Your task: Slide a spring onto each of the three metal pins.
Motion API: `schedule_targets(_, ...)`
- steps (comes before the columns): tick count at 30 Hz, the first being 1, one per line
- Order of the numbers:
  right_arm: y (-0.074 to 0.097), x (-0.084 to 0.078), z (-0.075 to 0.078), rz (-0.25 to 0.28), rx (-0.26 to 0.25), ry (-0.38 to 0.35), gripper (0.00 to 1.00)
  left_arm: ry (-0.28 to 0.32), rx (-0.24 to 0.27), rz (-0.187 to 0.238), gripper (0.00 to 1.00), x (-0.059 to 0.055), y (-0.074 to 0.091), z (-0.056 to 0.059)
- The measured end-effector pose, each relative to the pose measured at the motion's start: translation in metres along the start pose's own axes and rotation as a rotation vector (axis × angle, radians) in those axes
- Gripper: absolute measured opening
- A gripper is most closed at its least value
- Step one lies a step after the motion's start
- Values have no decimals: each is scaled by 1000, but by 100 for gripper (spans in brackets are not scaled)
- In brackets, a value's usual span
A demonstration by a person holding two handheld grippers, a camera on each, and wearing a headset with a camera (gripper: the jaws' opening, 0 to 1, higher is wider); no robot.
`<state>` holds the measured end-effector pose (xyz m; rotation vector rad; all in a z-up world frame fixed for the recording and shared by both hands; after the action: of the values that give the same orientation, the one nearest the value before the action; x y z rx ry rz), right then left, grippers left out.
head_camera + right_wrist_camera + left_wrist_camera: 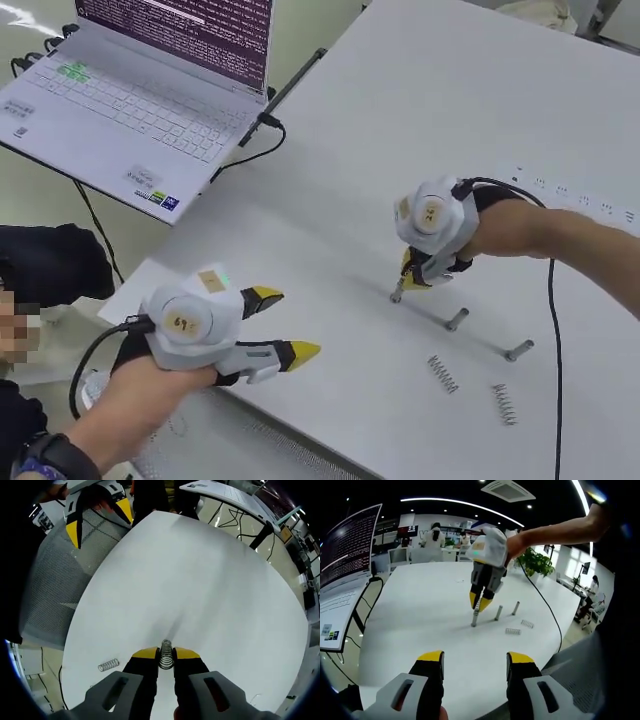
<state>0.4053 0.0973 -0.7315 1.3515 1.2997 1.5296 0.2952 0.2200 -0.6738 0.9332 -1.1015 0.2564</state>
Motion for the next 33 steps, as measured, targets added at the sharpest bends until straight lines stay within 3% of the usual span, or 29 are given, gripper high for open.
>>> schedule_targets(33, -24, -6, 3, -24, 17, -5, 9, -28, -26, 22, 53, 16, 1, 11)
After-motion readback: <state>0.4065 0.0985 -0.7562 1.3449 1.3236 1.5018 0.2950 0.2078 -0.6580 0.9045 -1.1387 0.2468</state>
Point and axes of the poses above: the centre of the closed fingertips' face, and the gripper's own axes: y roughly backward along the fingers, z roughly to its right, x roughly out of its top, the point moved 1 cm from there along y, roughly backward along the fingers, and after that the axes turned 2 degrees about x, right-handed, at the moved point
